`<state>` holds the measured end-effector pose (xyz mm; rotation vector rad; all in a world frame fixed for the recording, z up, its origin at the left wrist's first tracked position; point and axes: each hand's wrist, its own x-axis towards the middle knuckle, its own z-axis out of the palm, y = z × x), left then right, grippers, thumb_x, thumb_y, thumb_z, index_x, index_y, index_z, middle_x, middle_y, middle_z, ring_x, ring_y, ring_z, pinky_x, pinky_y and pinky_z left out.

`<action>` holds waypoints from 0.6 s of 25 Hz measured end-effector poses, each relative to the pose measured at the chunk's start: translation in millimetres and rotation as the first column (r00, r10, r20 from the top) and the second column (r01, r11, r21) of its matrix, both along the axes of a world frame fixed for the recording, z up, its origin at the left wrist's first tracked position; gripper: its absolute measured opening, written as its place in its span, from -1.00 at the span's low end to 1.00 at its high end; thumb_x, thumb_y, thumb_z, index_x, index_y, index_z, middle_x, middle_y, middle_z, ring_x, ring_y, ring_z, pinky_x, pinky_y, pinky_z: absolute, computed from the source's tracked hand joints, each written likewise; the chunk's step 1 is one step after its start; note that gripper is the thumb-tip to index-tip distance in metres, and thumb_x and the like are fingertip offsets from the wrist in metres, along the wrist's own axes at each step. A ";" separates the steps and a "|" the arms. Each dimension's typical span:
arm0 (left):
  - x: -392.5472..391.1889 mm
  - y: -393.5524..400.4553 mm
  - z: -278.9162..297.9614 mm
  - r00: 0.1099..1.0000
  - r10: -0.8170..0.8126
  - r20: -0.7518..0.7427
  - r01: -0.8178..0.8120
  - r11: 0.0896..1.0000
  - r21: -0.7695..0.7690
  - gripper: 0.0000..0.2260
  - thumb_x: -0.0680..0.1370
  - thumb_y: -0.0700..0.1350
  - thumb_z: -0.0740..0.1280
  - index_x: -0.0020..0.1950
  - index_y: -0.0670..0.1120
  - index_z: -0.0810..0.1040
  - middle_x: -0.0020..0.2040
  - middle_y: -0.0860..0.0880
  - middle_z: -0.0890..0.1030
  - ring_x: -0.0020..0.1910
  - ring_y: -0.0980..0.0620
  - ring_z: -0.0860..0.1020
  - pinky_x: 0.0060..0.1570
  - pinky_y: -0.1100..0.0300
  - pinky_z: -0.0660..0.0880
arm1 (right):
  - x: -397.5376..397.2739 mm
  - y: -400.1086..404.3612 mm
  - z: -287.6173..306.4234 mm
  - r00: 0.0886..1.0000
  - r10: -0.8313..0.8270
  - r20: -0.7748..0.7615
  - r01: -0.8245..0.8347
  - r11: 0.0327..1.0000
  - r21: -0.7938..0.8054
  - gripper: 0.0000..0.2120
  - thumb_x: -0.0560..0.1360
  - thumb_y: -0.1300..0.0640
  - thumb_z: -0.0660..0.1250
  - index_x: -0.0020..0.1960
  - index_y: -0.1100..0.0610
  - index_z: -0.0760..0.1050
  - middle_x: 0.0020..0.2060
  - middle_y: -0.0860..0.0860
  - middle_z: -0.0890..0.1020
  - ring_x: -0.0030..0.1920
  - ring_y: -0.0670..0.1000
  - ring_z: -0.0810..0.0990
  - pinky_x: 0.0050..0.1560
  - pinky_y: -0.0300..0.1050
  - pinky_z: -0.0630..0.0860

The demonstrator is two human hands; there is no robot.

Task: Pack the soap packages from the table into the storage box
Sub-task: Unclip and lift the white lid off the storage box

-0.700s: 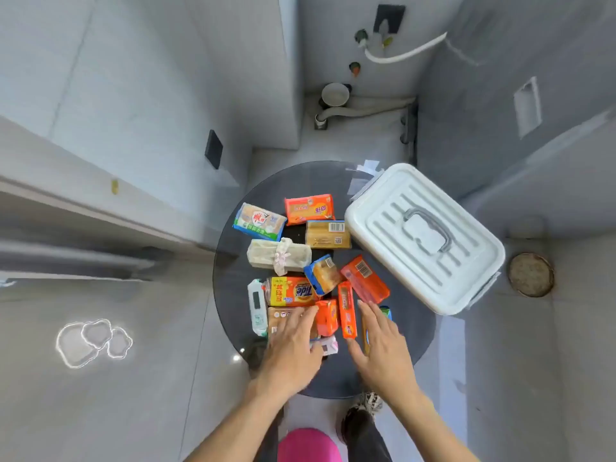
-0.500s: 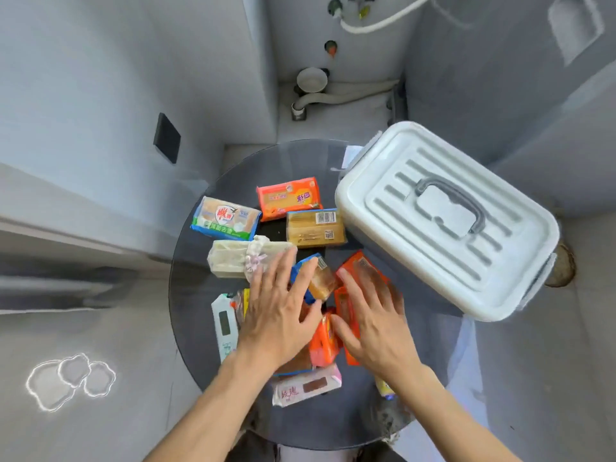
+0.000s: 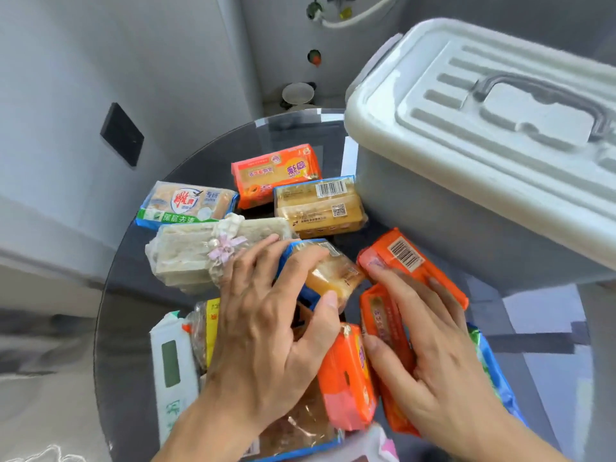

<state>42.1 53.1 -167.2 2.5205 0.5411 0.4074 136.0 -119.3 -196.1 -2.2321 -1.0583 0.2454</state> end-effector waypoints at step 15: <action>-13.6 -15.7 -7.0 0.996 -0.004 0.087 0.003 1.000 0.009 -0.59 0.55 0.17 0.01 0.20 0.08 0.54 0.15 0.00 0.61 0.19 -0.04 0.47 0.26 0.00 0.32 | -8.7 -33.0 12.4 0.995 0.089 0.050 -0.095 0.987 0.133 -0.44 0.54 0.00 0.34 0.49 -0.09 0.26 0.43 -0.26 0.35 0.42 -0.17 0.33 0.44 -0.15 0.24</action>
